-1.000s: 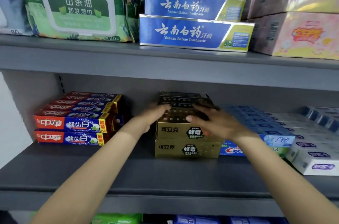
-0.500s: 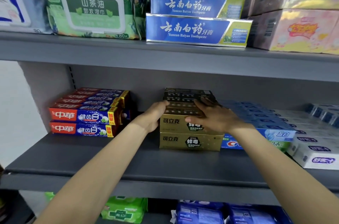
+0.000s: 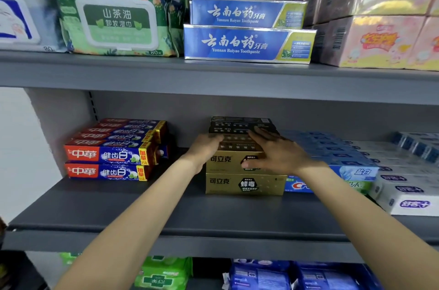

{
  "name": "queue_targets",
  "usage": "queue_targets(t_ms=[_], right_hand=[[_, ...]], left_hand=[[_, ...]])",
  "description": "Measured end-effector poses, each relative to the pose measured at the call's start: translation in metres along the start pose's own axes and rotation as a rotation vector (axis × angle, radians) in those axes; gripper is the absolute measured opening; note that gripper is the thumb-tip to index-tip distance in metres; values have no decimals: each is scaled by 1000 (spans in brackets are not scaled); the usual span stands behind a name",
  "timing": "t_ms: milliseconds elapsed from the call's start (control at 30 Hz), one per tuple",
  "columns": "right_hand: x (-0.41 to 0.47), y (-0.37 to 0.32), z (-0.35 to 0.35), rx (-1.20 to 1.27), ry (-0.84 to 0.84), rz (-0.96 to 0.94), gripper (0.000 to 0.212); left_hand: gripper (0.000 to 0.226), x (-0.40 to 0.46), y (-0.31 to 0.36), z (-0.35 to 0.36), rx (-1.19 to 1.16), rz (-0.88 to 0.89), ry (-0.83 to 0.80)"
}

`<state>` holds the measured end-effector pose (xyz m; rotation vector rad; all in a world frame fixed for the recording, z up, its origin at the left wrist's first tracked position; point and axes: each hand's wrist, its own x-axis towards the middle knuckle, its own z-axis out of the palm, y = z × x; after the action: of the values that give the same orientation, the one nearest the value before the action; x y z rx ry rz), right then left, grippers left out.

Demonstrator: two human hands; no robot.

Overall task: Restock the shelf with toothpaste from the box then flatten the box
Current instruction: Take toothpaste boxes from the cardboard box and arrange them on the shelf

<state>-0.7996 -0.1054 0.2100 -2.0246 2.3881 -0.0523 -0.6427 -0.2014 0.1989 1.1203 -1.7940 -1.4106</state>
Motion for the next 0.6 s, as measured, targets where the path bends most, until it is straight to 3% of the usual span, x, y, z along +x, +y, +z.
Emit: queue_targets(t_ms=[133,267,367,600], right_hand=[[-9,-4,4,-74,111,-78,107],[-11,-10,11,-73,99,-20,102],[-10,-14,9,-75,102,14,100],[-4,-32,6,-6,55,70,102]], left_hand=[[24,-9,-5,-6,200,128,-28],[69,-14,-13,-9,478,240,-105],[101,-12,-21,-8,635,232,-62],[100,-14,-19,-15,744,250,-50]])
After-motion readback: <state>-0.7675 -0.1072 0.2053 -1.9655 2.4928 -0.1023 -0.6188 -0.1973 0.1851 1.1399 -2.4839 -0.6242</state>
